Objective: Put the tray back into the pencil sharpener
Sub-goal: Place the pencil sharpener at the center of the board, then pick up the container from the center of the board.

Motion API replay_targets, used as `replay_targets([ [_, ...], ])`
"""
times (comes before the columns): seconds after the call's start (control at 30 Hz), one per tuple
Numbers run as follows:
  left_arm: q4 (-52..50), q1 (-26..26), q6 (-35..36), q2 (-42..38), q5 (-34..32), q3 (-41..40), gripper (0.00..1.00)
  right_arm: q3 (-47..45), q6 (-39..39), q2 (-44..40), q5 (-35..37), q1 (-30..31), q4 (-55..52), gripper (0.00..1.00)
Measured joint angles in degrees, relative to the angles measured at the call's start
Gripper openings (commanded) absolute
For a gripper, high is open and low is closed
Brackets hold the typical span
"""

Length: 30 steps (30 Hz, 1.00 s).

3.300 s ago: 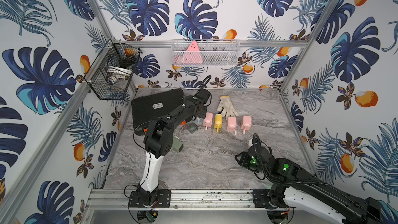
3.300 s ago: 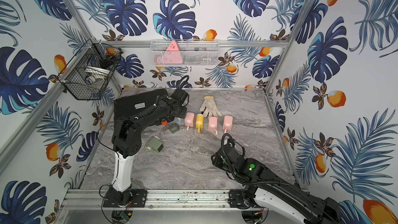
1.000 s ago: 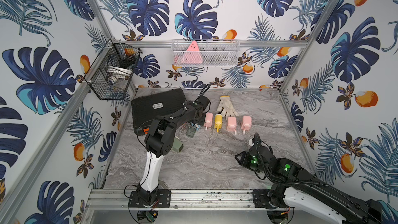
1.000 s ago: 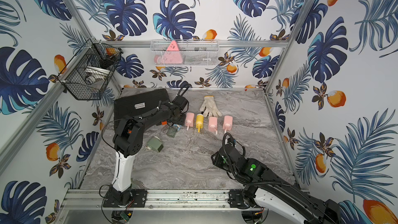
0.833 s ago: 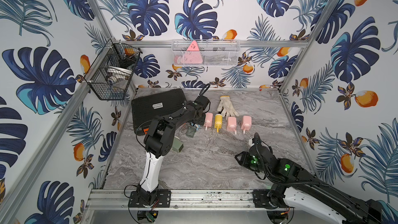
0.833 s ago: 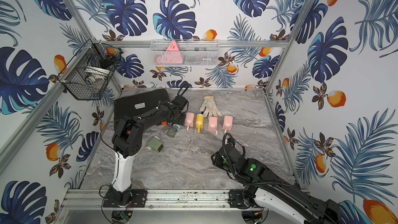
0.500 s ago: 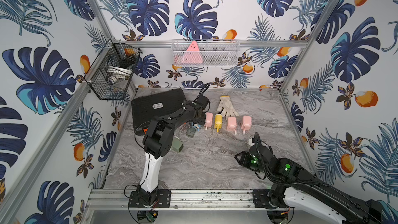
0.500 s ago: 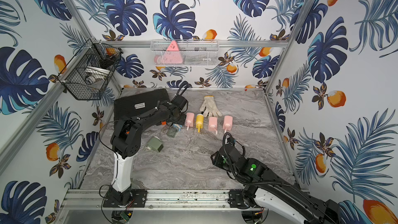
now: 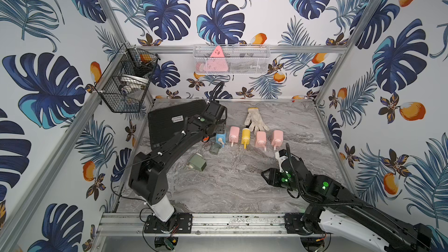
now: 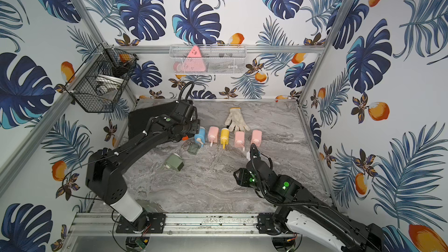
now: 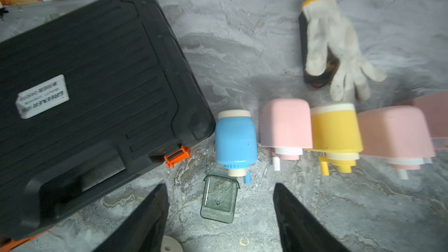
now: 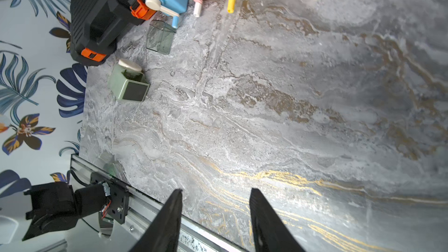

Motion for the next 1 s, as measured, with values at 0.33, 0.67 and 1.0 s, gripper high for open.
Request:
replay_targets([
  [0.33,1.9,3.89,-10.62,-22.38,-4.02,-17.66,0.53,22.01,-22.93,32.39,-4.42,0.94,2.01,0.4],
  [0.67,0.98,11.06,-18.4,-36.3,-1.88,-27.61,0.51,43.25,-39.95,59.43,-5.68,1.49,1.42,0.4],
  [1.0,-3.76,11.17,-18.51,-45.35,-1.95,-30.56,0.54,61.55,-48.22,78.6,-5.75,1.44,-2.93,0.46],
])
